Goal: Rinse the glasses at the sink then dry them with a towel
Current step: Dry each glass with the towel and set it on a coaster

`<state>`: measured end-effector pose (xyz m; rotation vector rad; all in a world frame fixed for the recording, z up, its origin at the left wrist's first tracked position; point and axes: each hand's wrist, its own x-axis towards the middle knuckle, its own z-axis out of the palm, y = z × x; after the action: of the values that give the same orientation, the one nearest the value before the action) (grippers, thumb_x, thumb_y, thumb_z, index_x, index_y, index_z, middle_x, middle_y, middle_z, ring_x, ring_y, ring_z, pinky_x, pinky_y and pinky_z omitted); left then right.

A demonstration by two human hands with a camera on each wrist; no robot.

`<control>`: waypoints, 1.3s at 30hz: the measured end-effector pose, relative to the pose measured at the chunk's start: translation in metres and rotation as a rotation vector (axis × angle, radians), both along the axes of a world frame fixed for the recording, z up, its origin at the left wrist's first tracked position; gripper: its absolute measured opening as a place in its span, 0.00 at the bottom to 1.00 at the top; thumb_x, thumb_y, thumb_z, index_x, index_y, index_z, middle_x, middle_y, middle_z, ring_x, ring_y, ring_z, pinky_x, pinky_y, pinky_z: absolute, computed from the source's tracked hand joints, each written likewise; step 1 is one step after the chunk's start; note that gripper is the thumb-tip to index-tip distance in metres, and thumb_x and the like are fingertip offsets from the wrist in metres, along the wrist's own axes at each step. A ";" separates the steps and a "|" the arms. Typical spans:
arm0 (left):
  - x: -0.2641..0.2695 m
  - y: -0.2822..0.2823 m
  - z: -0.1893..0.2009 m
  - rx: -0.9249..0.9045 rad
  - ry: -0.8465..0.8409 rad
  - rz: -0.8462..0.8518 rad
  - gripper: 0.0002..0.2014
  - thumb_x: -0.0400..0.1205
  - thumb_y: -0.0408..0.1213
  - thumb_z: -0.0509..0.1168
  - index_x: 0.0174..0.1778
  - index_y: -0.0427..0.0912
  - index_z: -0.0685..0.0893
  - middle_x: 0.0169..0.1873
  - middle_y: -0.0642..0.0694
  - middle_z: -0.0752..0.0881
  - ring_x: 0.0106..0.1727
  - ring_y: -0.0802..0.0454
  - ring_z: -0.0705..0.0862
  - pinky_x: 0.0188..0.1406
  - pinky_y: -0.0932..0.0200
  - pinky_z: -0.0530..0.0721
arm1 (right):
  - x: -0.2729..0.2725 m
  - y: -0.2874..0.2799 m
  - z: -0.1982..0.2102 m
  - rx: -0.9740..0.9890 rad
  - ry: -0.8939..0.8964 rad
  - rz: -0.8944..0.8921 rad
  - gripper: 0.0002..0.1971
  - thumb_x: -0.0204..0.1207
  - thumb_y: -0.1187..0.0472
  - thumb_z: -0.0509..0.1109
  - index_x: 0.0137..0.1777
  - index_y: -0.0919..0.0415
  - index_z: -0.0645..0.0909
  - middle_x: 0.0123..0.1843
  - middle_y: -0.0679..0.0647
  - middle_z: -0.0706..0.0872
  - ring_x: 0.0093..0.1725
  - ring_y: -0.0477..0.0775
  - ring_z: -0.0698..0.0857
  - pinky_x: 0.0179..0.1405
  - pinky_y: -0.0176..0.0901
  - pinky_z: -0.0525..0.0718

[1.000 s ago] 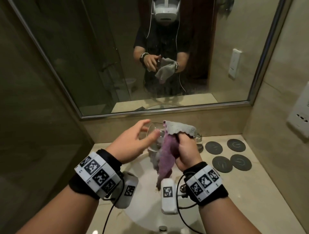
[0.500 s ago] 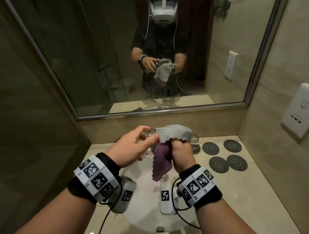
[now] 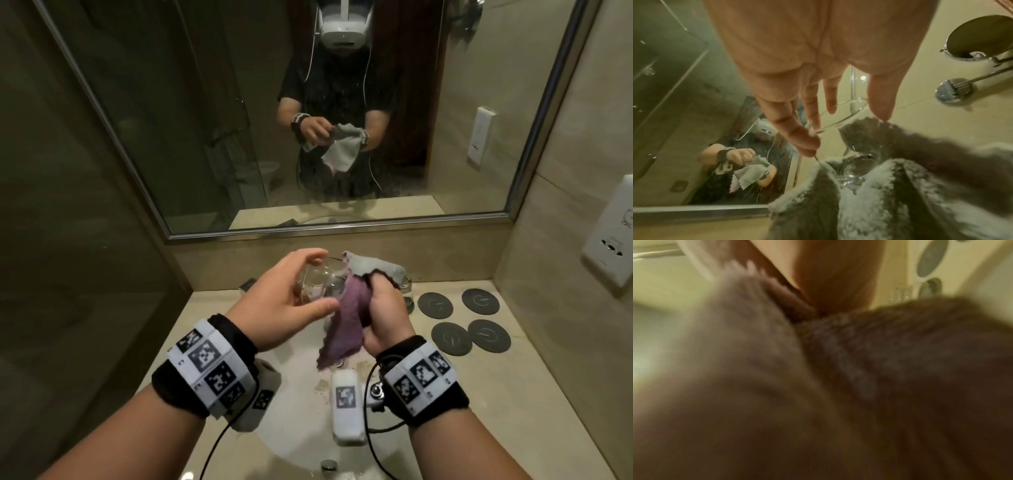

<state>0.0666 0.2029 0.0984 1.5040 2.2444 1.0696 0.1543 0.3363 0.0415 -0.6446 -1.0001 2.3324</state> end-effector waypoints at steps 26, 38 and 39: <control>-0.001 -0.013 -0.006 0.015 -0.125 -0.021 0.42 0.69 0.66 0.71 0.78 0.69 0.60 0.69 0.66 0.72 0.52 0.64 0.85 0.48 0.60 0.87 | 0.008 -0.006 0.003 -0.032 0.024 0.029 0.16 0.78 0.59 0.67 0.59 0.70 0.81 0.48 0.64 0.87 0.48 0.61 0.86 0.50 0.53 0.86; -0.002 -0.009 -0.010 0.045 -0.257 0.055 0.47 0.64 0.76 0.65 0.78 0.60 0.64 0.66 0.59 0.76 0.44 0.64 0.86 0.41 0.61 0.86 | 0.008 -0.007 0.003 0.209 -0.053 -0.048 0.07 0.80 0.68 0.63 0.44 0.65 0.82 0.36 0.56 0.86 0.38 0.53 0.86 0.35 0.40 0.85; -0.003 -0.008 -0.011 0.039 -0.339 0.084 0.45 0.66 0.75 0.65 0.75 0.54 0.68 0.62 0.52 0.79 0.37 0.62 0.86 0.37 0.58 0.87 | 0.008 -0.008 0.002 0.287 -0.106 -0.103 0.09 0.79 0.71 0.63 0.40 0.63 0.81 0.35 0.54 0.85 0.38 0.53 0.85 0.36 0.39 0.83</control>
<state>0.0635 0.1949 0.0873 1.1467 2.0739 1.2896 0.1627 0.3287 0.0435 -0.6914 -1.2877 2.0317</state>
